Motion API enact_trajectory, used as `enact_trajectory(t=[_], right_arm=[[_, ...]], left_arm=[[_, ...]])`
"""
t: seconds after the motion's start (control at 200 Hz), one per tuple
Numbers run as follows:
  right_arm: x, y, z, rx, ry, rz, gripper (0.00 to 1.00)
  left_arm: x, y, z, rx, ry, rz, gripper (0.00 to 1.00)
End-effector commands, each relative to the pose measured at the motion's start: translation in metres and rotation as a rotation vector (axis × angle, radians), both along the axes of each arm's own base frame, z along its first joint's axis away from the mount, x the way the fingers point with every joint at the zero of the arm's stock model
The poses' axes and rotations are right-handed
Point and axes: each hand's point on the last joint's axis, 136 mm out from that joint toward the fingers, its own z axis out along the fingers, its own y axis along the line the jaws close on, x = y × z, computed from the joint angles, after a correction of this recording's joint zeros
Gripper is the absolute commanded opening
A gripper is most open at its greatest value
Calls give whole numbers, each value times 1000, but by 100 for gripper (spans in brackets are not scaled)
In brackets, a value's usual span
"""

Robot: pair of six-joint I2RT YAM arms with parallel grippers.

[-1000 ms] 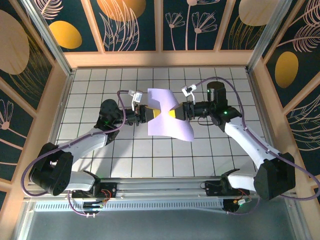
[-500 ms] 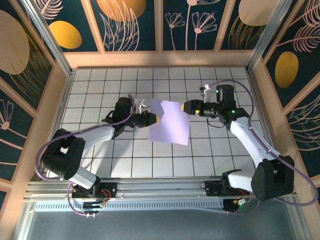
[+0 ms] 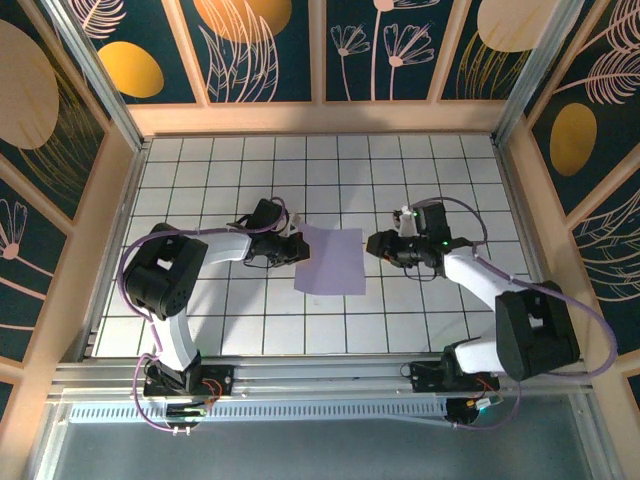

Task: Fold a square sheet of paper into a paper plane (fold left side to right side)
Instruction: Place a square sheet of paper at the center of the table, then first fold in half a square sheet of paper at the center of the table.

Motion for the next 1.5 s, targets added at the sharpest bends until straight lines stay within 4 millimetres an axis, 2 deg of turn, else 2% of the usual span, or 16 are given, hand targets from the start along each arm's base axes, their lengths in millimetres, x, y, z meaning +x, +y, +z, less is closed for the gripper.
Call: enact_trajectory(t=[0.0, 0.225, 0.405, 0.555, 0.751, 0.771, 0.791, 0.901, 1.016, 1.186, 1.356, 1.491], right_arm=[[17, 7, -10, -19, -7, -41, 33], [32, 28, -28, -46, 25, 6, 12], [41, 38, -43, -76, 43, 32, 5], [42, 38, -63, -137, 84, 43, 4], [36, 31, -86, -219, 144, 68, 4], [34, 30, -88, -227, 150, 72, 4], [33, 29, -89, -233, 154, 74, 4], [26, 26, -97, -244, 173, 79, 4], [21, 26, -100, -236, 176, 82, 5], [18, 29, -99, -211, 175, 83, 5], [18, 30, -94, -193, 162, 82, 6], [19, 34, -89, -159, 151, 80, 6]], left_arm=[[3, 8, -1, 64, -6, 16, 0], [-3, 12, -7, 83, 9, 11, 0], [-4, 11, -6, 79, 10, 7, 0], [-5, 8, -3, 64, 12, -13, 6], [-6, 5, 10, 36, 1, -28, 25], [-6, 4, 12, 31, -3, -27, 27], [2, -1, 24, 11, -30, -28, 29], [4, -11, 44, -57, -65, -39, 39], [4, -23, 62, -124, -85, -69, 47], [3, -44, 70, -166, -94, -123, 54], [3, -66, 69, -190, -90, -166, 61], [4, -79, 64, -198, -78, -187, 62]])
